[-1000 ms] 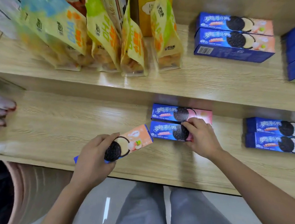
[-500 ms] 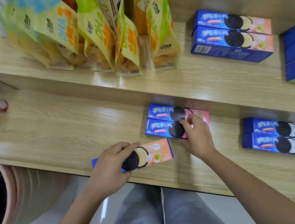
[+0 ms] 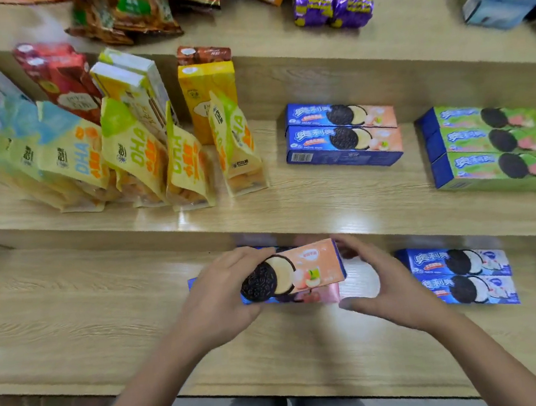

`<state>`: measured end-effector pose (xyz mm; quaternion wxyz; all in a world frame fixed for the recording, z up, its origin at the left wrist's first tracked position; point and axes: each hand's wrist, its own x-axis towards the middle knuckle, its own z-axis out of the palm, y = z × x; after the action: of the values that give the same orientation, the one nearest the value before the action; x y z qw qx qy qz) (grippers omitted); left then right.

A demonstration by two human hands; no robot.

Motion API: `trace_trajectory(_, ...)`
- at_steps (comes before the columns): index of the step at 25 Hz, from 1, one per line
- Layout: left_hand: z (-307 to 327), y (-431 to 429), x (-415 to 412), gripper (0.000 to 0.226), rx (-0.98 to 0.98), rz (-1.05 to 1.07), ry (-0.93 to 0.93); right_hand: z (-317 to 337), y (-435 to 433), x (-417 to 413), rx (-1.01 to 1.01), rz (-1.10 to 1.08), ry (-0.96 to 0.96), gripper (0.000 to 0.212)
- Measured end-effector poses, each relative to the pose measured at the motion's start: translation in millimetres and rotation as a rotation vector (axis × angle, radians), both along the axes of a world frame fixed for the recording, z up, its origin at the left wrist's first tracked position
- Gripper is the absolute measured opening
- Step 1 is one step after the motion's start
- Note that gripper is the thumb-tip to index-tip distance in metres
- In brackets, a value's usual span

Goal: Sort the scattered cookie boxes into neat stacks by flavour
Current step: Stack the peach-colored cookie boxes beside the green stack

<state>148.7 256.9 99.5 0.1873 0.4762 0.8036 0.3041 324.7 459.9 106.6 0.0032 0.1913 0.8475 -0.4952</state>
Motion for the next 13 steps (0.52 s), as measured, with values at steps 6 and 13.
trace_trajectory(6, 23, 111, -9, 0.071, 0.059, -0.211, 0.092, 12, 62, 12, 0.137, -0.330, 0.128, 0.073)
trace_trajectory(13, -5, 203, -24, 0.071, -0.100, -0.304, 0.194, -28, 131, -2, 0.260, -0.434, 0.070, 0.065)
